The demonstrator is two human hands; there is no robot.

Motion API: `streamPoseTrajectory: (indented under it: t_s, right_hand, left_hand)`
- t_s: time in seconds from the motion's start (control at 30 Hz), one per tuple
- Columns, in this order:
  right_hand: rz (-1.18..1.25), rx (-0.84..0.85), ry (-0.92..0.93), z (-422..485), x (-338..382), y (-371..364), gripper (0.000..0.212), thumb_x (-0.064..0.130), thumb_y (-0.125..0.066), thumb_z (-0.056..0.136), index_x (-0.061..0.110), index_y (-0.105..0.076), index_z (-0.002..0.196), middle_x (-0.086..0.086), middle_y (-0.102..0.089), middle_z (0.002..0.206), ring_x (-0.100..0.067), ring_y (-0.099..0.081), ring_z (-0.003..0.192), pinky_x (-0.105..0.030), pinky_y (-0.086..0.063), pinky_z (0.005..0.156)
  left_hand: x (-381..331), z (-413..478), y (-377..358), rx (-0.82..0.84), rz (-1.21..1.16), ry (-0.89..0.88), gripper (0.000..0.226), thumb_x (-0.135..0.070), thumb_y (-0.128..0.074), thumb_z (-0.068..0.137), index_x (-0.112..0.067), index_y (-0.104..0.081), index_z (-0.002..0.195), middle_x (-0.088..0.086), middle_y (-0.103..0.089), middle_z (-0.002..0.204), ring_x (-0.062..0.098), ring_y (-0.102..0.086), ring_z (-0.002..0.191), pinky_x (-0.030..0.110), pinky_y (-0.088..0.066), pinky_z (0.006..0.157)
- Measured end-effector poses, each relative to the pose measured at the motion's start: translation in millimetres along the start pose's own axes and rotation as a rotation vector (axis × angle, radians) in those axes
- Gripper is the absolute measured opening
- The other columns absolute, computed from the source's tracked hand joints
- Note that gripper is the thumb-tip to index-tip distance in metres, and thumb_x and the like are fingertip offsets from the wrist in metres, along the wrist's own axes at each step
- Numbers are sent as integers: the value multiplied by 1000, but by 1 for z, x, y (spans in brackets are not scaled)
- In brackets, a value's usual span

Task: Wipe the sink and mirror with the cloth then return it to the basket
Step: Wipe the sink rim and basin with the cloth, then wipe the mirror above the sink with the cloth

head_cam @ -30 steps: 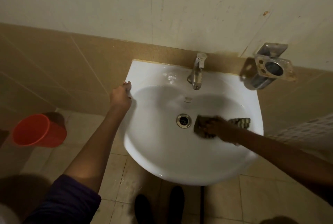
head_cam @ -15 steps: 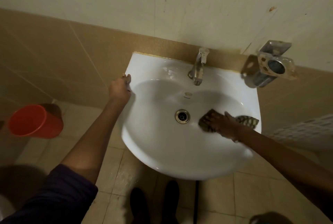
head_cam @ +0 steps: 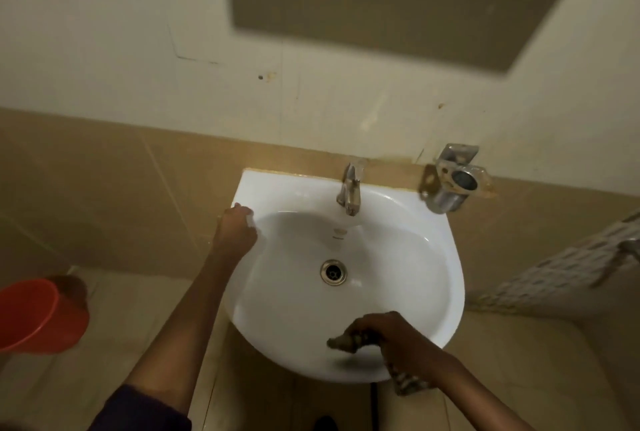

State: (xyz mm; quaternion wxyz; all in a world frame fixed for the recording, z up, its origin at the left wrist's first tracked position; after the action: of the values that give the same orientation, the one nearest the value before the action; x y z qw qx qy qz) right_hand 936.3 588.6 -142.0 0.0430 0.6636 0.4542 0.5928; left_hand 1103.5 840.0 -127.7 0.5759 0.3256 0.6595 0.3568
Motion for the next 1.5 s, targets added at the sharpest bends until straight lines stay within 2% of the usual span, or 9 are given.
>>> streamPoseTrajectory:
  t_s: [0.07, 0.27, 0.4, 0.6, 0.73, 0.83, 1.0, 1.27, 1.5]
  right_hand:
    - [42, -308, -17, -5, 1, 39, 71, -22, -38, 67, 36, -68, 94, -6, -71, 90, -15, -67, 87, -34, -54, 86]
    - [-60, -798, -90, -21, 57, 116, 27, 11, -41, 94, 6, -66, 103, -5, -69, 89, -5, -56, 75, -9, -40, 71]
    - [-69, -766, -128, -23, 81, 133, 34, 12, -37, 96, 11, -56, 125, -5, -65, 116, -15, -58, 100, 5, -31, 75]
    - [-9, -575, -247, -33, 77, 141, 44, 32, -42, 97, 21, -39, 139, -5, -49, 139, -26, -48, 123, -32, -40, 97]
    - [238, -373, -151, -52, 80, 132, 60, 34, -62, 85, 34, -31, 137, 18, -50, 112, -12, -58, 99, -20, -53, 67]
    - [102, -393, -137, -54, 71, 132, 52, 26, -76, 73, 30, -51, 118, 11, -60, 99, -10, -62, 90, -22, -55, 70]
    - [-215, -550, -166, -50, 65, 145, 20, 44, -72, 72, 30, -58, 67, 10, -61, 66, -11, -58, 66, -27, -42, 60]
    - [272, -518, -15, -47, 84, 169, 28, 32, -81, 61, 14, -64, 75, -11, -69, 77, -28, -67, 72, -43, -54, 65]
    - [450, -752, 187, -48, 173, 255, 30, 9, -80, 66, 9, -58, 88, -2, -72, 74, -18, -66, 70, -34, -54, 63]
  left_hand:
    - [-30, -25, 9, -15, -196, 28, 25, -17, -66, 82, -6, -70, 104, 11, -69, 110, 26, -62, 107, 28, -43, 93]
    - [-138, -142, -65, 748, -536, -122, 38, -44, -56, 88, -19, -65, 115, -1, -68, 114, 13, -65, 102, 32, -49, 94]
    - [-174, -155, -63, 649, -710, -244, 33, -38, -64, 83, -22, -65, 112, -2, -70, 112, 12, -64, 104, 31, -50, 95]
    - [-191, -149, -50, 630, -815, -288, 23, -27, -65, 82, -15, -69, 101, 1, -70, 95, 12, -64, 90, 24, -50, 79]
    - [-196, -151, -45, 747, -1054, -274, 33, -31, -59, 81, -14, -67, 108, 8, -70, 107, 21, -65, 105, 30, -52, 90]
    - [-198, -151, -42, 788, -1097, -298, 41, -31, -59, 81, -11, -63, 116, 12, -68, 113, 26, -63, 110, 33, -51, 93]
    - [-188, -126, -28, 490, -981, -251, 19, -15, -71, 75, -8, -73, 93, 14, -74, 93, 28, -69, 94, 33, -55, 82]
    - [-212, -107, 7, 393, -1220, -260, 15, 3, -71, 73, -6, -67, 85, -4, -68, 112, 16, -63, 104, 14, -53, 77]
    - [-284, -71, 136, 222, -1217, -474, 34, 9, -72, 72, -14, -58, 93, 9, -67, 81, 10, -66, 65, 17, -54, 62]
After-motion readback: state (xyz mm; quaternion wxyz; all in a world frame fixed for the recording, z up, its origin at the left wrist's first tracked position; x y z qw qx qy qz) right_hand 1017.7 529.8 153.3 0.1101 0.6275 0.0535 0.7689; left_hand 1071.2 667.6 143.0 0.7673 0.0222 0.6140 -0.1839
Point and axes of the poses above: each hand's wrist, its own z-axis towards the middle knuckle, its own y-axis out of the back of the hand, x = y × z, the point moved 10 cm from there along z, towards the middle knuckle
